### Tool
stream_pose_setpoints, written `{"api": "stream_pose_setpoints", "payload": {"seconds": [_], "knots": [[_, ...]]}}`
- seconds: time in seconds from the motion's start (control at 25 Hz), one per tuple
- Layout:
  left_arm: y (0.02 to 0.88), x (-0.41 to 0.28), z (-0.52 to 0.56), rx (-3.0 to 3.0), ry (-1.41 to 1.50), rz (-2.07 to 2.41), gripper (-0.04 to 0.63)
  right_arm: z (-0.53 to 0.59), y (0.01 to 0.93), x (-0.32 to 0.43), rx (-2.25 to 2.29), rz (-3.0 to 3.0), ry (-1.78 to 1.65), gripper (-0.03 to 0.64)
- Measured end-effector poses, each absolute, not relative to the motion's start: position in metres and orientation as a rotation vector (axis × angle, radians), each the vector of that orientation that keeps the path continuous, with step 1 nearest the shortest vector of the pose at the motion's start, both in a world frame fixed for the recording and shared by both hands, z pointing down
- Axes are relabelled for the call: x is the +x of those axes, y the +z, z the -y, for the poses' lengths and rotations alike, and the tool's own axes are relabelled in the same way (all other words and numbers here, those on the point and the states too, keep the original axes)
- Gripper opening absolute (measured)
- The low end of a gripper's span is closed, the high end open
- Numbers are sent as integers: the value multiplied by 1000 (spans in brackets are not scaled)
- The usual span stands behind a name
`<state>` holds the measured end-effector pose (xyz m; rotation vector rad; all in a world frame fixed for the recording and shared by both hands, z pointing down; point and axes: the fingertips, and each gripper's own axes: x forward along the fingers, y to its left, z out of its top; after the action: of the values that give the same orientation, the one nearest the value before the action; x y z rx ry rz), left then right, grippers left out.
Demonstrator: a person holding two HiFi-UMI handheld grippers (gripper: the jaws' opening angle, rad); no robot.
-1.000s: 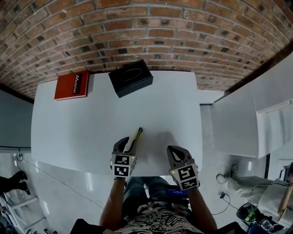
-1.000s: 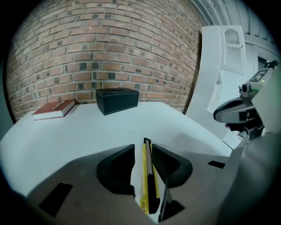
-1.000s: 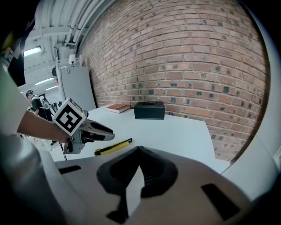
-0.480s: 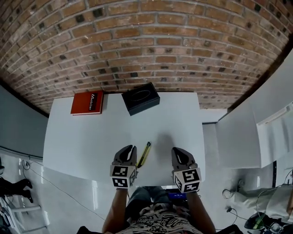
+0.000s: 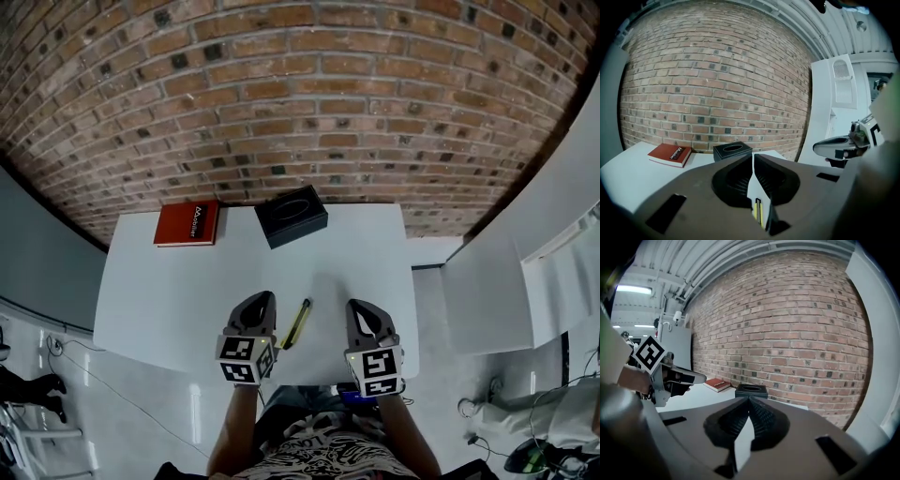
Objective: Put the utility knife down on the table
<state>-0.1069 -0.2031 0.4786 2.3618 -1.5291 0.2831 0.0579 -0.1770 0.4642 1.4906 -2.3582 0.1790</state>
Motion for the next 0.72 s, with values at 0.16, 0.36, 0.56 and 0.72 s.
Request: {"api": "stream_pose_setpoints", "payload": {"seconds": [0.16,0.36,0.56,0.72], "knots": [[469,-105,200,2375,249,1526,23,175,453,51,1481,2373,133,0],[466,-98,195,2390,251,1510,23,169,450,50,1474,2368,117,0],[472,-93,191,2398,277,1489,23,163,453,53,1477,2363,120,0],[474,-85,189,2407,283,1471,24,158,453,58,1485,2353,123,0]]}}
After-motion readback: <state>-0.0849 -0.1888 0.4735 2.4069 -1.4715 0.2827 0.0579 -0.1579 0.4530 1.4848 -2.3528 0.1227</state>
